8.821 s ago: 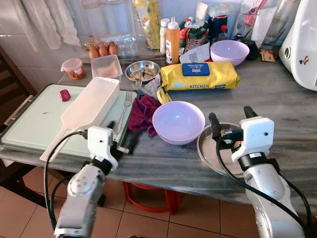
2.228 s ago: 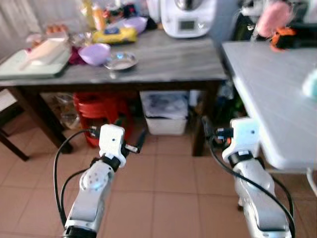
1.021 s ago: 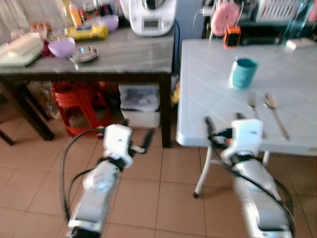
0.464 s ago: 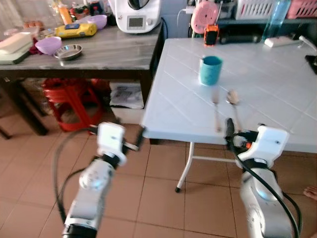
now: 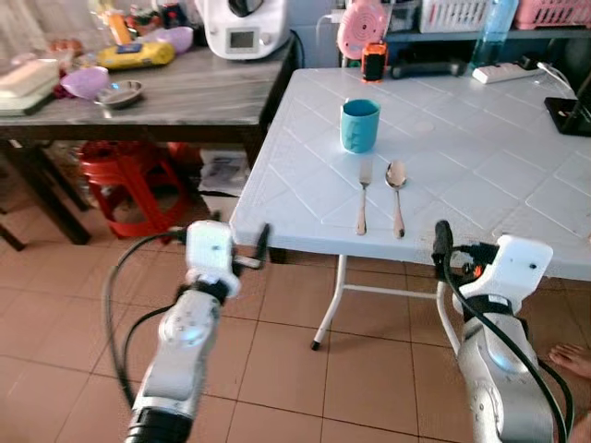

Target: Setting the table

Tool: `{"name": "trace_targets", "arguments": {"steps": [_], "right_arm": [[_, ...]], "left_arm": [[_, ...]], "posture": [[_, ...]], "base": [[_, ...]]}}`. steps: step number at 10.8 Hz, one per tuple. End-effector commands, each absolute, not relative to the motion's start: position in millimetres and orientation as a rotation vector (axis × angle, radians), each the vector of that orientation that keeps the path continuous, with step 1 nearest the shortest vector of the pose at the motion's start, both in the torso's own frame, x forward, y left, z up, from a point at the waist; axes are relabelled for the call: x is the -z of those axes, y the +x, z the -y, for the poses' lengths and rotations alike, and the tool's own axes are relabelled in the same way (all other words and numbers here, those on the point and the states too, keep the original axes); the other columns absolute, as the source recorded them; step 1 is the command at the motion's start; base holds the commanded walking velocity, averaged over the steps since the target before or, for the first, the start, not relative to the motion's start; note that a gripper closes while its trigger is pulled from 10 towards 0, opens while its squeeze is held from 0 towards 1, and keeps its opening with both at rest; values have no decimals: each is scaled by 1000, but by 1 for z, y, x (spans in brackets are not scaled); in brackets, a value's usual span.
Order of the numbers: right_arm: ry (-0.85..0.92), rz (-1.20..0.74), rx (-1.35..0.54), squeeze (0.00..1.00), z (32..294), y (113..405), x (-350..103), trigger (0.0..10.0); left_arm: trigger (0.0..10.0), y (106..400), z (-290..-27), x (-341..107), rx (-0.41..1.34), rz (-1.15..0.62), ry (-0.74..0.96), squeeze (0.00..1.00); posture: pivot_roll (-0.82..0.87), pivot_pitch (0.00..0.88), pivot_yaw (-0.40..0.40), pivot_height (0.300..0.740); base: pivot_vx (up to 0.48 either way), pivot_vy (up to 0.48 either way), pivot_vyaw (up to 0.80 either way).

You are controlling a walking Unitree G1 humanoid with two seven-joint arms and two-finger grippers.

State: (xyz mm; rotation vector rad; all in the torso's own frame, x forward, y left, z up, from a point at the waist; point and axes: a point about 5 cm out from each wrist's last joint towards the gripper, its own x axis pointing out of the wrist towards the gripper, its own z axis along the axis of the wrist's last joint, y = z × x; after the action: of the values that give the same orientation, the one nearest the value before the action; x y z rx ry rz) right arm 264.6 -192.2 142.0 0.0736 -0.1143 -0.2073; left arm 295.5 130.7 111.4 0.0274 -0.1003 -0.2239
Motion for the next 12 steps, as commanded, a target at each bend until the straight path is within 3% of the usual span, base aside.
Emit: {"name": "trace_targets", "arguments": {"steps": [1, 3, 5, 9, 12], "right_arm": [[81, 105, 215, 0, 190, 266, -141, 10000], [75, 107, 189, 0, 189, 262, -136, 10000], [7, 142, 173, 0, 187, 266, -140, 10000], [38, 143, 106, 0, 176, 269, -141, 10000], [37, 147, 88, 0, 174, 269, -141, 10000]], "left_arm": [[10000, 292, -141, -102, 191, 68, 32, 0], [10000, 285, -153, -97, 152, 60, -14, 0], [10000, 289, -151, -102, 146, 101, 0, 0], [10000, 289, -140, -106, 224, 128, -18, 0], [10000, 288, -139, -106, 242, 130, -21, 0]], "posture": [[-80, 64, 101, 740], [-79, 64, 95, 740], [-77, 62, 94, 740], [-77, 64, 100, 740], [-76, 67, 100, 740]], "base": [[0, 0, 0], [0, 0, 0], [0, 0, 0], [0, 0, 0], [272, 0, 0]]}}
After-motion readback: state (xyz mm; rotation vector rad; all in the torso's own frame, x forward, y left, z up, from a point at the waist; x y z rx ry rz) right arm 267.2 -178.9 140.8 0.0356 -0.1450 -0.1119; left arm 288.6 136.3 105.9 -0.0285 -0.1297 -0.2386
